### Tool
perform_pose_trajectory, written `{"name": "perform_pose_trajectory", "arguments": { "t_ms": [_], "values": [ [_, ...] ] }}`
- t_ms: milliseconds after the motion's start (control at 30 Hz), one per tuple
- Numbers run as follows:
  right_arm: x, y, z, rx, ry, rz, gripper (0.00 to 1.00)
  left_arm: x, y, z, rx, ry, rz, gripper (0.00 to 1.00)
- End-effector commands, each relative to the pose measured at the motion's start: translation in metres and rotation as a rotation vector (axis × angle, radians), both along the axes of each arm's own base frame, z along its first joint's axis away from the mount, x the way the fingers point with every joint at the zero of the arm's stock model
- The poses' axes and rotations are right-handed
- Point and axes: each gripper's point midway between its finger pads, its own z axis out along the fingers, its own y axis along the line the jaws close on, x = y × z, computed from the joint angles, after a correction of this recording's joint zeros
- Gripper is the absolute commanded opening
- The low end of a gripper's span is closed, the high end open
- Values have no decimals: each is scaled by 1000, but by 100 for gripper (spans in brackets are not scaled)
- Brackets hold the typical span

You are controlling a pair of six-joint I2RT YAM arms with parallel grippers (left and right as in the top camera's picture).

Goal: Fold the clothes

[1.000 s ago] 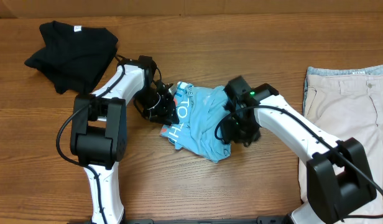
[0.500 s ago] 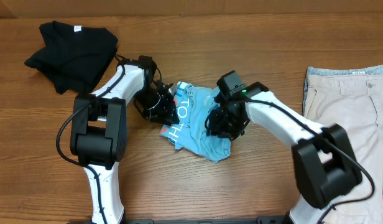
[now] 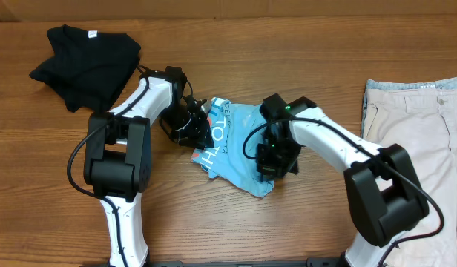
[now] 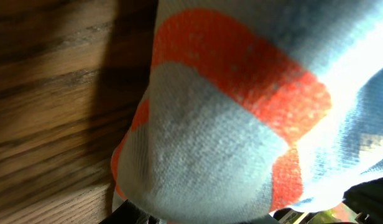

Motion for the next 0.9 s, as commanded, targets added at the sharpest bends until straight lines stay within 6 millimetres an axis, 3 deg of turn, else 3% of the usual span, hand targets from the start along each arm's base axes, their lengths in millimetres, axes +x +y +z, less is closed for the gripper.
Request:
{"name": "perform_pose_trajectory", "arguments": {
  "t_ms": [0, 67, 133, 300, 467, 500, 567, 600, 733, 867],
  "values": [
    [13, -23, 22, -77, -94, 5, 4, -20, 8, -27, 72, 78, -15, 35],
    [8, -32, 24, -116, -76, 7, 8, -20, 8, -27, 72, 78, -15, 35],
    [3, -36, 24, -132, -57, 9, 26, -20, 8, -27, 72, 78, -15, 35],
    [3, -38, 25, -139, -57, 8, 54, -21, 8, -27, 72, 79, -15, 36],
    [54, -38, 25, -130, -268, -13, 67, -21, 8, -27, 72, 80, -16, 43],
    [64, -38, 27, -115, -302, -24, 66, -21, 8, -26, 71, 82, -16, 43],
    [92, -41, 29, -85, -388, -72, 46, -22, 3, -20, 35, 89, -26, 40],
    [107, -43, 31, -66, -434, -99, 41, -22, -1, -15, 0, 86, -38, 39],
    [154, -30, 50, 150, -591, -127, 45, -12, -16, 12, -113, 52, -77, 43],
    [167, -8, 69, 330, -658, -77, 41, 13, -15, 37, -119, -15, -82, 43]
  ]
}}
